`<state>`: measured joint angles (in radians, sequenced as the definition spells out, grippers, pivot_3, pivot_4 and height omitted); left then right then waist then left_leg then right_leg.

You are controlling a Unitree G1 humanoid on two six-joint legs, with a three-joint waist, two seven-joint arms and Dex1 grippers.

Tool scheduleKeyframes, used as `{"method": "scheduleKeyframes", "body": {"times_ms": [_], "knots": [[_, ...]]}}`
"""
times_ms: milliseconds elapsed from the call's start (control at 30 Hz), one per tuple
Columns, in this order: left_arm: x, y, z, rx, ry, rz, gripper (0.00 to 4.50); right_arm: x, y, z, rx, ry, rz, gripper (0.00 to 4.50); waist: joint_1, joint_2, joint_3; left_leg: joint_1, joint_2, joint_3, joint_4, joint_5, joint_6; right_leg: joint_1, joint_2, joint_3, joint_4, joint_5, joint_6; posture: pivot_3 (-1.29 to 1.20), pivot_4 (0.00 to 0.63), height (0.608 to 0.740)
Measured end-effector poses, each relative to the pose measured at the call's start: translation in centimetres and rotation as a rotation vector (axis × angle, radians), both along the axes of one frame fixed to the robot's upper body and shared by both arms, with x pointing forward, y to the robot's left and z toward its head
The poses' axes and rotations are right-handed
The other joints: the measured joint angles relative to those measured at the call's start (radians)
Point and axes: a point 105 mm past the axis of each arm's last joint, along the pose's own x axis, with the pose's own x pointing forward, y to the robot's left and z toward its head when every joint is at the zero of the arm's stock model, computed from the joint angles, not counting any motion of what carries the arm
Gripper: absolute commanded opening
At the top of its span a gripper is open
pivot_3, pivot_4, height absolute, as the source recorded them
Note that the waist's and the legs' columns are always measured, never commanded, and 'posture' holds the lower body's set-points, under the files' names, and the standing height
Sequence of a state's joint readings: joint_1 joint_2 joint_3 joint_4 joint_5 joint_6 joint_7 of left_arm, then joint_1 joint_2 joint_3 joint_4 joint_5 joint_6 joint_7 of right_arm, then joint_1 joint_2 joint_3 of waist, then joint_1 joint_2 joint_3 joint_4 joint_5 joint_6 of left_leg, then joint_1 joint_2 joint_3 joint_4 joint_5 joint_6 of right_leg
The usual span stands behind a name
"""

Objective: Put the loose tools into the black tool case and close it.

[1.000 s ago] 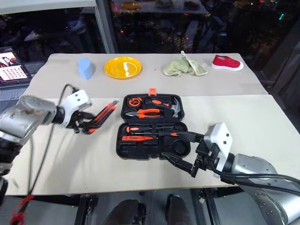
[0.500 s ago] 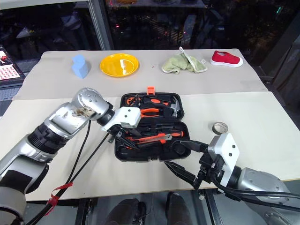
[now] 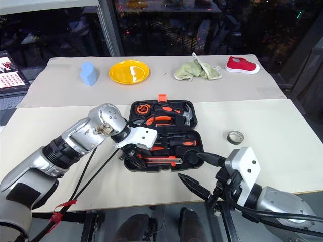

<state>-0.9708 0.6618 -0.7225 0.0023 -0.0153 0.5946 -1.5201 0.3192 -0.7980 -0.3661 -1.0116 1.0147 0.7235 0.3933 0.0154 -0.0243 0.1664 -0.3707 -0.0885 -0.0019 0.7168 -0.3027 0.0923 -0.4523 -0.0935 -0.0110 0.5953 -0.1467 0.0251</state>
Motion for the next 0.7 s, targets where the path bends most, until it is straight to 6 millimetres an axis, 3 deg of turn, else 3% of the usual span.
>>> {"method": "scheduleKeyframes", "body": {"times_ms": [167, 333, 433, 500, 700], "knots": [[0.4, 0.3, 0.0, 0.005, 0.016, 0.078, 4.35, 0.2, 0.0, 0.2, -0.001, -0.01, 0.004, 4.5, -0.001, 0.0, 0.0, -0.001, 0.0, 0.0, 0.0, 0.0, 0.001, -0.001, 0.001, 0.0, 0.0, -0.001, 0.001, 0.0, 0.15, 0.74], [-0.5, 0.3, 1.7, -0.068, 0.143, 0.127, 4.46, 0.4, -0.1, 0.2, 0.002, -0.008, 0.007, 4.5, -0.002, 0.0, 0.0, -0.003, 0.0, 0.0, 0.0, 0.003, -0.004, -0.004, 0.001, -0.001, 0.0, 0.002, -0.003, 0.0, 0.15, 0.74], [-0.2, 0.6, 3.3, -0.129, 0.13, 0.145, 3.69, 0.5, 0.0, 0.1, 0.003, -0.007, 0.011, 4.5, -0.001, 0.0, 0.0, -0.003, -0.001, 0.0, 0.0, 0.003, -0.005, -0.004, 0.001, -0.001, 0.0, 0.002, -0.003, 0.0, 0.15, 0.74], [0.0, 0.5, 3.8, -0.164, 0.117, 0.147, 2.93, 0.6, -0.1, 0.0, 0.003, -0.001, 0.01, 4.5, -0.001, 0.0, 0.0, -0.003, -0.001, 0.0, 0.0, 0.003, -0.005, -0.003, 0.001, 0.0, 0.0, 0.002, -0.003, 0.0, 0.15, 0.74], [0.1, 0.8, 2.6, -0.166, 0.107, 0.122, 0.65, 0.6, 0.0, -0.1, 0.004, 0.006, 0.015, 4.5, 0.0, 0.0, 0.0, -0.003, -0.001, 0.0, 0.0, 0.003, -0.005, -0.003, 0.0, 0.0, 0.0, 0.002, -0.003, 0.0, 0.15, 0.74]]}}
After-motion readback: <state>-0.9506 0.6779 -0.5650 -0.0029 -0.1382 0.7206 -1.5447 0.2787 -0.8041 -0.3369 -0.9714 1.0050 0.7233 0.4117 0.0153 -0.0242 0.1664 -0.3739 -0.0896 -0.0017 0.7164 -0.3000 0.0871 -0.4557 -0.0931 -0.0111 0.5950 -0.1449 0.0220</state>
